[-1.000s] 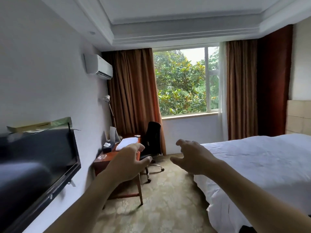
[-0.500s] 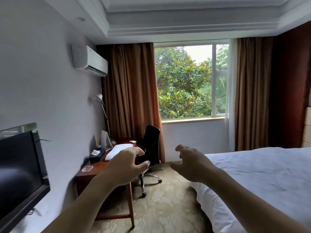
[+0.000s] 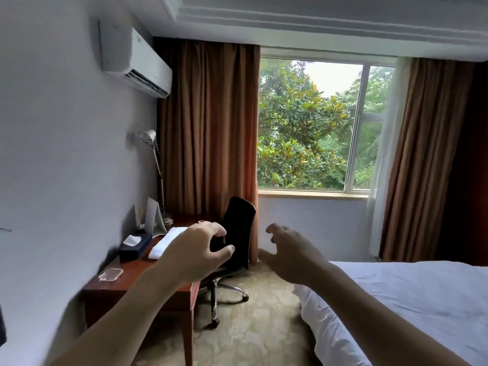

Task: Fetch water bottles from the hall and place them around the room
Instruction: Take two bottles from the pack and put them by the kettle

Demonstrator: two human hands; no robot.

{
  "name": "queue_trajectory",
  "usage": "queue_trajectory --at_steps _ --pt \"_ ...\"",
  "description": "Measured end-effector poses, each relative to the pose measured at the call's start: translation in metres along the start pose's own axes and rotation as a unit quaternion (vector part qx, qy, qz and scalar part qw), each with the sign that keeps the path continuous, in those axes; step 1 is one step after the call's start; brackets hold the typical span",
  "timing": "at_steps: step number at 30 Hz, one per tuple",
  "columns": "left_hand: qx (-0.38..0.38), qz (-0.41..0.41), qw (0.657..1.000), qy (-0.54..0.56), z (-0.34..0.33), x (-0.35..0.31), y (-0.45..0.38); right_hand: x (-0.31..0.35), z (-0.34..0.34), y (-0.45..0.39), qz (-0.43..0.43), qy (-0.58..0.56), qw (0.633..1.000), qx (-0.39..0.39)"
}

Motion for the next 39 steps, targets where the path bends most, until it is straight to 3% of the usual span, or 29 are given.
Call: queue_trajectory --at_steps 12,17,20,24,28,34,39 --pt "-0.058 0.179 0.979 -0.083 0.028 0.152 -0.012 0.113 -0.124 -0.152 0.144 -0.016 0.987 0.068" --pt "-0.079 0.282 0.944 -0.15 0.056 0.202 0.008 0.183 -0.167 -0.2 0.25 -0.066 0.961 0.099" --pt "-0.113 0.371 0.903 -0.186 0.082 0.219 0.037 0.235 -0.188 -0.219 0.327 -0.105 0.93 0.132" --pt "-0.179 0.481 0.823 -0.242 0.115 0.213 0.091 0.309 -0.21 -0.217 0.446 -0.162 0.862 0.176" --pt "-0.207 0.58 0.726 -0.307 0.135 0.164 0.163 0.383 -0.224 -0.157 0.555 -0.211 0.767 0.245" --pt "-0.243 0.715 0.524 -0.393 0.148 -0.001 0.271 0.432 -0.188 0.029 0.724 -0.255 0.562 0.306" --pt "-0.291 0.777 0.353 -0.432 0.127 -0.173 0.318 0.41 -0.115 0.187 0.813 -0.275 0.386 0.339"
Point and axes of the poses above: each hand's wrist, its own y-axis away from the middle knuckle, its own z-axis out of the back of the hand, x = y × z, the point moved 2 cm from there along -y, towards the middle knuckle, and after that the axes turned 9 degrees about -z, right-handed, at the moved point
